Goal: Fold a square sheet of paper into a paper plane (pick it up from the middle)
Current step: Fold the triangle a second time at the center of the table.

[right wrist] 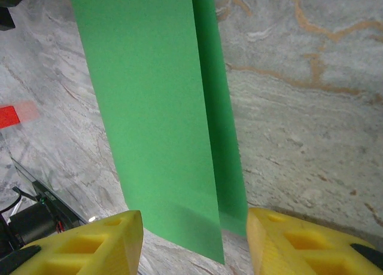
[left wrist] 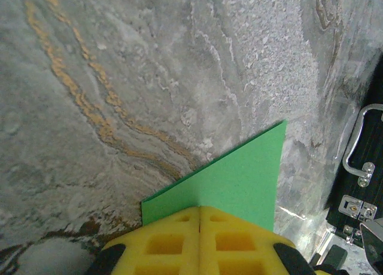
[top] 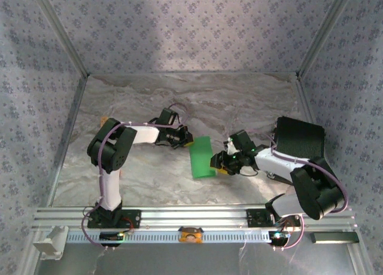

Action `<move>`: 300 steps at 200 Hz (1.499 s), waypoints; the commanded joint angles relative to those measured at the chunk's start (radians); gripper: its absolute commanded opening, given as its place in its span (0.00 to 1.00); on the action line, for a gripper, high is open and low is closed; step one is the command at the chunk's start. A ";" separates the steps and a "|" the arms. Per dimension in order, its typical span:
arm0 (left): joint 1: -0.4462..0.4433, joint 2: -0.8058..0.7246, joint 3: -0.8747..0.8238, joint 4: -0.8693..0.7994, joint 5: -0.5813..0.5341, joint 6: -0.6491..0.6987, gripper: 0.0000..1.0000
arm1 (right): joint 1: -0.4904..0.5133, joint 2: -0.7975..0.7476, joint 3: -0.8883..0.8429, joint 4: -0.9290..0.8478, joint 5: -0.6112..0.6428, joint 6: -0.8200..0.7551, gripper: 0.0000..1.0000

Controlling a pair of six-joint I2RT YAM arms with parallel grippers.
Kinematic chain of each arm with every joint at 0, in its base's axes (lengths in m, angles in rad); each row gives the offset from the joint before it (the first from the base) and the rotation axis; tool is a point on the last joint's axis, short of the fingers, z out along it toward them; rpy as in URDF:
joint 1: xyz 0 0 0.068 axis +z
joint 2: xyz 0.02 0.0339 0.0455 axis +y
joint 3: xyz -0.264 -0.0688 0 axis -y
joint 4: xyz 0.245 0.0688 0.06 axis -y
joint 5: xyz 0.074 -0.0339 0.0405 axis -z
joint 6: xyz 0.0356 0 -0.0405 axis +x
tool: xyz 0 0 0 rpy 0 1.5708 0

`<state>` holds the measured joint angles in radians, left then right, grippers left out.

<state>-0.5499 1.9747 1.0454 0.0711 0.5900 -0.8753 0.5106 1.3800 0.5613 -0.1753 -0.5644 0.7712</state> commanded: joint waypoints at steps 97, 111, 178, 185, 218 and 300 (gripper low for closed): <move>-0.013 0.009 -0.003 -0.137 -0.032 0.027 0.05 | 0.000 0.058 0.038 0.049 -0.042 0.017 0.54; -0.013 0.010 -0.001 -0.137 -0.031 0.025 0.05 | -0.001 0.078 0.038 0.060 -0.055 0.012 0.54; -0.014 0.008 -0.005 -0.125 -0.033 0.026 0.05 | 0.000 0.092 0.043 0.145 -0.084 0.026 0.49; -0.016 0.007 -0.006 -0.116 -0.029 0.022 0.05 | -0.002 0.090 0.041 0.152 -0.080 0.026 0.47; -0.015 0.000 -0.017 -0.082 -0.019 0.017 0.05 | -0.031 0.136 0.060 0.222 -0.149 0.005 0.48; -0.016 -0.002 -0.015 -0.062 -0.010 0.013 0.06 | -0.082 0.232 0.080 0.290 -0.215 -0.050 0.43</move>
<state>-0.5522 1.9743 1.0538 0.0536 0.5911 -0.8726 0.4423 1.5837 0.6258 0.0868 -0.7441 0.7479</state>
